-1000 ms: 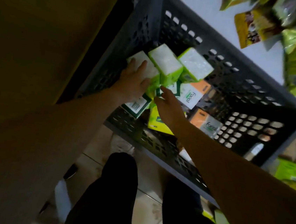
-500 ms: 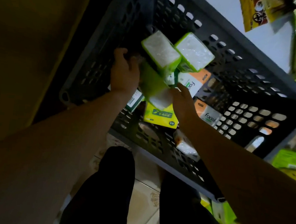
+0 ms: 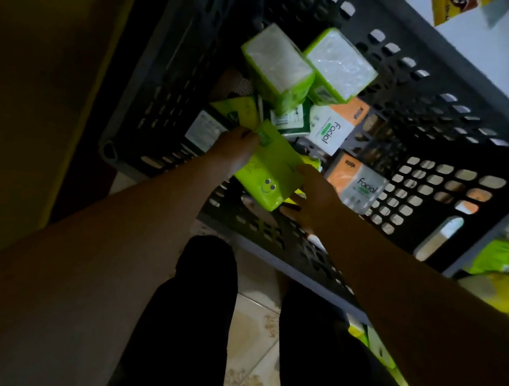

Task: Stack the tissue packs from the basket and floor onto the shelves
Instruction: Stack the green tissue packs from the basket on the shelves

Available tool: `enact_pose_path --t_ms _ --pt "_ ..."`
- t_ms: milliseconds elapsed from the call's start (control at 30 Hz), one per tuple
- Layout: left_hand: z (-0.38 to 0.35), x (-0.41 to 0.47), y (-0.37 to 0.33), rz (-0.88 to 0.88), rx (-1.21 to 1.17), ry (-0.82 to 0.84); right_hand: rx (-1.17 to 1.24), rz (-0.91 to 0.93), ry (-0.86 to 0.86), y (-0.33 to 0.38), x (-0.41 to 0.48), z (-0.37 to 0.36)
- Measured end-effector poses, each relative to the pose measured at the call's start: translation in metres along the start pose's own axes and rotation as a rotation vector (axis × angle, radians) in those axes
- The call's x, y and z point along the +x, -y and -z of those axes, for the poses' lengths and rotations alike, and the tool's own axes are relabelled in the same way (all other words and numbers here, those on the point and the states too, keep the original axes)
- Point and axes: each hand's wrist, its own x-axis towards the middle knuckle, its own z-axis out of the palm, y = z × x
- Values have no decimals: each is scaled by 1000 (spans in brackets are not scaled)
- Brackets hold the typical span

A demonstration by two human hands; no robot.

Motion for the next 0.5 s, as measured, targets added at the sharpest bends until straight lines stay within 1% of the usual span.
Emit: enact_pose_path --t_ms 67,167,267,400,500 --pt "7 -18 0 -12 -71 -14 -5 51 -4 4 -21 -1" --pt "16 -53 -4 -1 -158 -40 -82 213 -11 11 -58 1" --pt "31 -109 -18 -50 -265 -149 -197 314 2 16 -118 -1" --pt "57 -212 -40 -97 -503 -192 -306 497 -15 18 -215 -6" --pt "85 -309 -64 -193 -579 -210 -418 638 -31 20 -314 -11"
